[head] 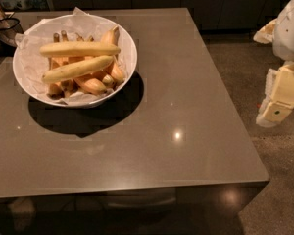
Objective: Pick banana from white bowl
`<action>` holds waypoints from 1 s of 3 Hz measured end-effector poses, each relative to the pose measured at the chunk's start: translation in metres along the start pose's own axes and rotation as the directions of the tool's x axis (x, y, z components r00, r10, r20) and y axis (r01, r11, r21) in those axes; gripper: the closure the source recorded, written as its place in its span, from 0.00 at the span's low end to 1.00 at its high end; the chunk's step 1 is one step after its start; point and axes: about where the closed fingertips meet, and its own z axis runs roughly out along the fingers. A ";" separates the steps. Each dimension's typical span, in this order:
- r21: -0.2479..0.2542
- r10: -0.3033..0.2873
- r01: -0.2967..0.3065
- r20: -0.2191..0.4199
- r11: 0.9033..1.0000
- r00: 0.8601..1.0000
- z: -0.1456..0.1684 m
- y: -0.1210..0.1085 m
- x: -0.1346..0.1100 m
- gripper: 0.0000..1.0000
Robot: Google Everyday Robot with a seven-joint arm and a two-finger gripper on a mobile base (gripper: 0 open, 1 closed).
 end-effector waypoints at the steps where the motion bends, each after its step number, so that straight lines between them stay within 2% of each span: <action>1: 0.017 -0.003 0.003 0.014 1.000 1.000 -0.006 -0.001 -0.010 0.00; 2: 0.018 -0.046 0.046 0.020 0.999 0.999 -0.013 -0.006 -0.040 0.00; 3: 0.012 -0.109 0.109 -0.001 0.994 0.994 -0.016 -0.008 -0.072 0.00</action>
Offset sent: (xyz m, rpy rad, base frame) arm 0.0214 0.0697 0.0337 -0.0101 -0.0081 0.1108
